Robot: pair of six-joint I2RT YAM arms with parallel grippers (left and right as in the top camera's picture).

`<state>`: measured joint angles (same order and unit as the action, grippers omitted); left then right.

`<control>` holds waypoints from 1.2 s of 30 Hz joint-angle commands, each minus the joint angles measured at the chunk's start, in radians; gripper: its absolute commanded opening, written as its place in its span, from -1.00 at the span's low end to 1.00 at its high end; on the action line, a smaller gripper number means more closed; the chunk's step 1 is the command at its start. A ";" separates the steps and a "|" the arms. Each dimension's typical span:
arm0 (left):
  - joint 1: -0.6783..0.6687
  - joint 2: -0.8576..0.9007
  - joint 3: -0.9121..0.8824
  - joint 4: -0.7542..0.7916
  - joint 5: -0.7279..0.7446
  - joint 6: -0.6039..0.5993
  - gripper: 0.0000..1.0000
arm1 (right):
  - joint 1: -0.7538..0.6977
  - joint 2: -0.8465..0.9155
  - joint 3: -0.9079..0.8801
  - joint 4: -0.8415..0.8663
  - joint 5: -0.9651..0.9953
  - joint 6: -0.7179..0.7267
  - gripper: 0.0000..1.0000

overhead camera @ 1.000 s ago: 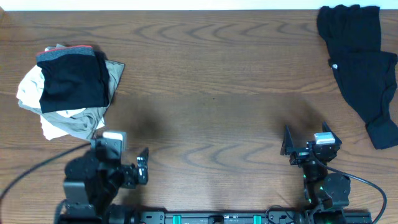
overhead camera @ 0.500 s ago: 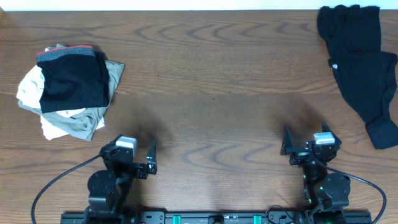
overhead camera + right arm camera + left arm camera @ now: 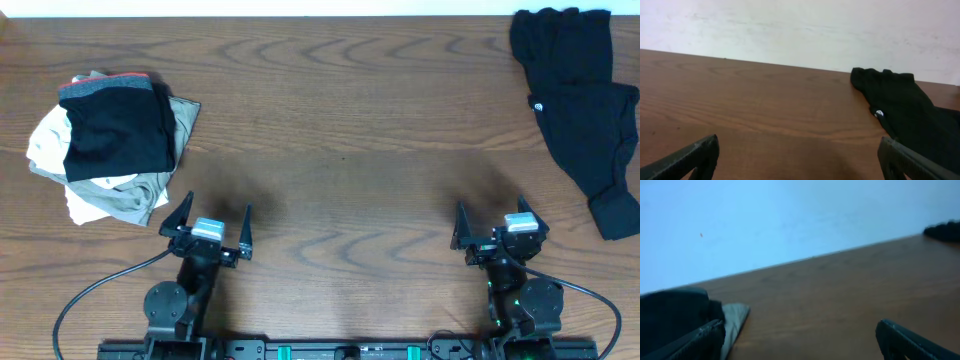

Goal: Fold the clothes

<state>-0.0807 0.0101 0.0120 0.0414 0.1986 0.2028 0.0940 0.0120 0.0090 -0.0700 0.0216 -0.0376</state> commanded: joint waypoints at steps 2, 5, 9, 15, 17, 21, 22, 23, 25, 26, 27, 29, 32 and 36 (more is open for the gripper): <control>-0.004 -0.008 -0.008 -0.099 -0.010 0.036 0.96 | -0.001 -0.005 -0.003 -0.002 -0.003 -0.012 0.98; -0.004 -0.008 -0.008 -0.093 -0.010 0.037 0.96 | -0.001 -0.005 -0.003 -0.002 -0.003 -0.012 0.98; -0.004 -0.008 -0.008 -0.094 -0.063 0.035 0.96 | -0.001 -0.005 -0.003 -0.002 -0.003 -0.012 0.99; -0.004 -0.008 -0.008 -0.111 -0.219 -0.063 0.96 | -0.001 -0.005 -0.003 -0.002 -0.003 -0.012 0.98; -0.004 -0.008 -0.008 -0.113 -0.215 -0.063 0.96 | -0.001 -0.005 -0.003 -0.002 -0.003 -0.012 0.99; -0.004 -0.008 -0.008 -0.113 -0.211 -0.063 0.96 | -0.001 -0.005 -0.003 -0.002 -0.003 -0.012 0.98; -0.004 -0.008 -0.008 -0.113 -0.211 -0.063 0.96 | -0.001 -0.005 -0.003 -0.002 -0.003 -0.012 0.98; -0.004 -0.008 -0.008 -0.113 -0.211 -0.063 0.96 | -0.001 -0.005 -0.003 -0.002 -0.003 -0.012 0.99; -0.004 -0.008 -0.008 -0.112 -0.211 -0.063 0.96 | -0.001 -0.005 -0.003 -0.002 -0.003 -0.012 0.99; -0.004 -0.008 -0.008 -0.112 -0.211 -0.063 0.96 | -0.001 -0.005 -0.003 -0.002 -0.003 -0.012 0.98; -0.004 -0.008 -0.008 -0.112 -0.211 -0.062 0.96 | -0.001 -0.005 -0.003 -0.002 -0.003 -0.012 0.98; -0.004 -0.008 -0.008 -0.112 -0.211 -0.063 0.96 | -0.001 -0.005 -0.003 -0.002 -0.003 -0.012 0.99; -0.004 -0.006 -0.008 -0.113 -0.211 -0.062 0.96 | -0.001 -0.005 -0.003 -0.002 -0.003 -0.012 0.99; -0.004 -0.006 -0.008 -0.113 -0.211 -0.062 0.96 | -0.001 -0.005 -0.003 -0.001 -0.003 -0.012 0.98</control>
<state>-0.0807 0.0109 0.0193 -0.0292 0.0238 0.1535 0.0937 0.0120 0.0090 -0.0696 0.0216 -0.0376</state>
